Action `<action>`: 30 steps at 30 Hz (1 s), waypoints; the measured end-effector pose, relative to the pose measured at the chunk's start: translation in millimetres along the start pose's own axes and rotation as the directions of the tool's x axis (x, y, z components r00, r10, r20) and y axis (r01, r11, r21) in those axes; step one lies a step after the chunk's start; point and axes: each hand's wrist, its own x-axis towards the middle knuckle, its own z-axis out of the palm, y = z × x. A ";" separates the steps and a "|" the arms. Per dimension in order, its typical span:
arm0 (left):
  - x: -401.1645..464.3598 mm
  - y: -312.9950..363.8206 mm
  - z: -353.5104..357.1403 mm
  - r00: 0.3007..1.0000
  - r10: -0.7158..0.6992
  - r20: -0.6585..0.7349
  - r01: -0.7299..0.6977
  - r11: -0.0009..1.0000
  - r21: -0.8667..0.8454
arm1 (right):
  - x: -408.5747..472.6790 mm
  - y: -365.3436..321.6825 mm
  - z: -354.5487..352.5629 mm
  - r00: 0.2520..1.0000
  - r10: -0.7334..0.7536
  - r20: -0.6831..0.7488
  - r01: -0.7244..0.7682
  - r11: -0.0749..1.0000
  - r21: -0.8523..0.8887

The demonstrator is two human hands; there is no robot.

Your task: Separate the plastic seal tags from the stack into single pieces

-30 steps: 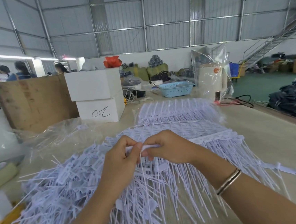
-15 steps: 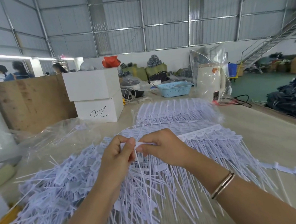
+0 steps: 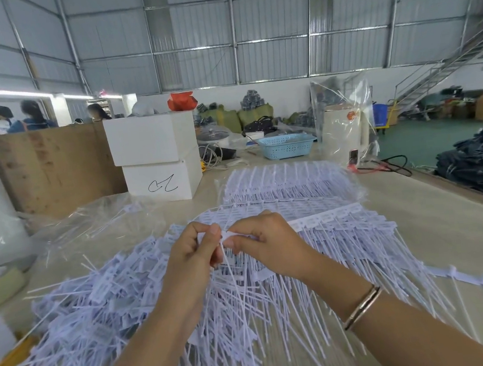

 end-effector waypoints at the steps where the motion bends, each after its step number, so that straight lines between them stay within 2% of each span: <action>1: -0.2 -0.2 0.0 1.000 -0.002 0.001 0.002 1.000 -0.006 | -0.1 0.5 0.4 1.000 -0.002 0.000 0.002 1.000 0.000; 4: -0.1 0.8 1.7 0.999 -0.041 -0.020 0.040 0.998 -0.049 | -1.5 1.1 2.4 1.000 -0.016 -0.021 0.015 0.999 -0.044; 7: 5.3 6.9 -2.5 0.981 -0.161 -0.111 0.120 0.944 -0.308 | -0.7 -1.9 -1.8 0.995 -0.015 -0.103 0.006 0.996 -0.094; 8: 7.7 9.5 -7.0 0.976 -0.152 -0.159 0.099 0.949 -0.300 | 0.1 -4.4 -4.5 0.992 -0.011 -0.123 -0.001 0.996 -0.095; 11: 13.9 14.2 -22.1 0.952 0.060 -0.299 -0.065 0.998 -0.008 | 3.7 -11.0 -8.5 0.994 -0.014 -0.105 0.000 0.990 -0.138; 13: 15.3 13.5 -28.8 0.912 0.229 -0.340 -0.143 0.955 0.260 | 3.6 -13.3 -6.2 0.997 -0.008 -0.081 -0.008 0.982 -0.191; 15: 15.8 9.3 -34.6 0.872 0.377 -0.311 -0.199 0.855 0.479 | 2.2 -12.6 -2.4 0.999 0.023 -0.036 -0.029 0.980 -0.198; 16: 16.1 6.8 -38.4 0.852 0.454 -0.262 -0.229 0.771 0.594 | 1.1 -11.7 -0.2 0.999 0.033 -0.018 -0.036 0.979 -0.200; 18: 16.8 2.8 -46.0 0.827 0.550 -0.118 -0.223 0.514 0.829 | -0.4 -9.9 3.7 0.998 0.069 -0.008 -0.069 0.976 -0.205; 19: 17.4 0.1 -49.3 0.827 0.558 -0.068 -0.190 0.391 0.901 | -1.0 -8.8 5.3 0.996 0.089 -0.003 -0.088 0.975 -0.206; 20: 17.9 -1.5 -50.8 0.828 0.558 -0.049 -0.153 0.308 0.939 | -1.6 -7.6 6.8 0.995 0.100 0.011 -0.096 0.973 -0.211; 22: 16.7 -1.6 -49.3 0.816 0.578 -0.027 -0.135 0.235 0.963 | -2.6 -6.6 9.4 0.993 0.105 0.045 -0.093 0.971 -0.223; 24: 12.4 2.3 -40.6 0.824 0.563 0.063 -0.262 0.279 0.924 | -2.5 -7.5 10.7 0.993 0.106 0.055 -0.092 0.972 -0.214; 26: 8.3 8.3 -30.1 0.853 0.491 0.173 -0.408 0.423 0.809 | -2.0 -7.6 11.4 0.994 0.099 0.035 -0.090 0.977 -0.195; 28: 4.0 7.0 -21.6 0.883 0.388 0.263 -0.443 0.506 0.741 | -1.6 -7.1 11.1 0.996 0.087 0.030 -0.079 0.975 -0.206; 30: 2.0 3.0 -18.4 0.920 0.286 0.268 -0.391 0.620 0.680 | -1.8 -7.0 10.1 0.995 0.082 0.060 -0.068 0.975 -0.210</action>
